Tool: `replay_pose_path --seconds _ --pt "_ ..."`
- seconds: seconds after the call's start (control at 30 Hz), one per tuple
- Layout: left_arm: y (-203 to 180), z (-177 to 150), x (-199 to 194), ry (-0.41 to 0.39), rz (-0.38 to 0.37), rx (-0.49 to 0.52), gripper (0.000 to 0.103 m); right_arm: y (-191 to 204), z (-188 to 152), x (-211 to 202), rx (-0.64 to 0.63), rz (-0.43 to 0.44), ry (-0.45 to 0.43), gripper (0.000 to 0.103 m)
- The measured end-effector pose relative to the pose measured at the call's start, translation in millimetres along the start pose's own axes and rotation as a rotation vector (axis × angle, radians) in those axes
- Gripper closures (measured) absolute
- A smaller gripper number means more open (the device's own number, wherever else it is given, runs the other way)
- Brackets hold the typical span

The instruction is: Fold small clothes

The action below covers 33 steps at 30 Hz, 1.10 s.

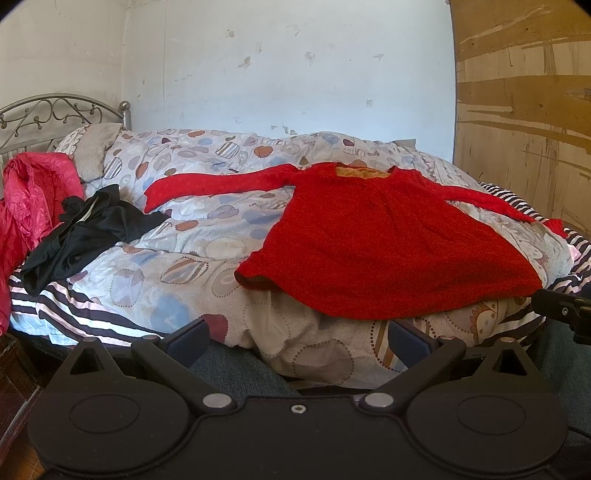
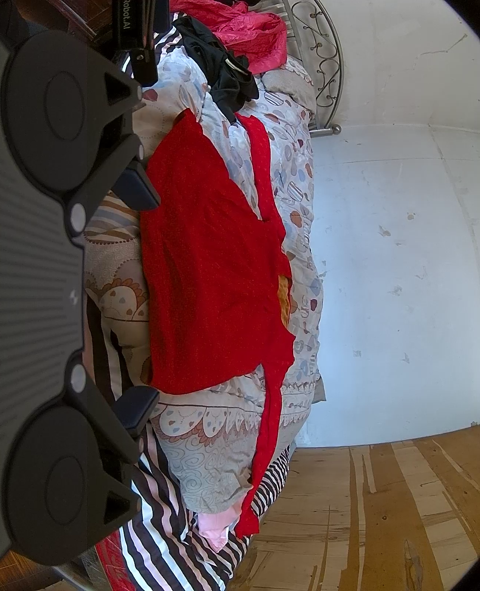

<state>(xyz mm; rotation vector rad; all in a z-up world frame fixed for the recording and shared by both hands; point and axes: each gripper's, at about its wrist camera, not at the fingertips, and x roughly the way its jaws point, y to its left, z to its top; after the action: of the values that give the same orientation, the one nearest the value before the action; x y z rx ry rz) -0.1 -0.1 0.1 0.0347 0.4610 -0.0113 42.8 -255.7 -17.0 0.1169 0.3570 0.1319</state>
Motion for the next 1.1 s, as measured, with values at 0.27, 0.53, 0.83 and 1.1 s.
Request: replay_pose_path --seconds 0.27,0.53,0.83,1.1 --pt "0 0 0 0.001 0.000 0.000 0.001 0 0 0 0.000 0.000 0.001 0.000" --pt "-4 -7 3 0.007 -0.003 0.001 0.001 3 5 -2 0.000 0.002 0.006 0.000" --pt "-1 22 36 0.103 -0.013 0.012 0.001 -10 37 20 -0.031 0.061 0.001 0.000" --pt "-15 69 79 0.121 -0.028 0.002 0.001 -37 73 53 0.000 0.024 0.015 0.000"
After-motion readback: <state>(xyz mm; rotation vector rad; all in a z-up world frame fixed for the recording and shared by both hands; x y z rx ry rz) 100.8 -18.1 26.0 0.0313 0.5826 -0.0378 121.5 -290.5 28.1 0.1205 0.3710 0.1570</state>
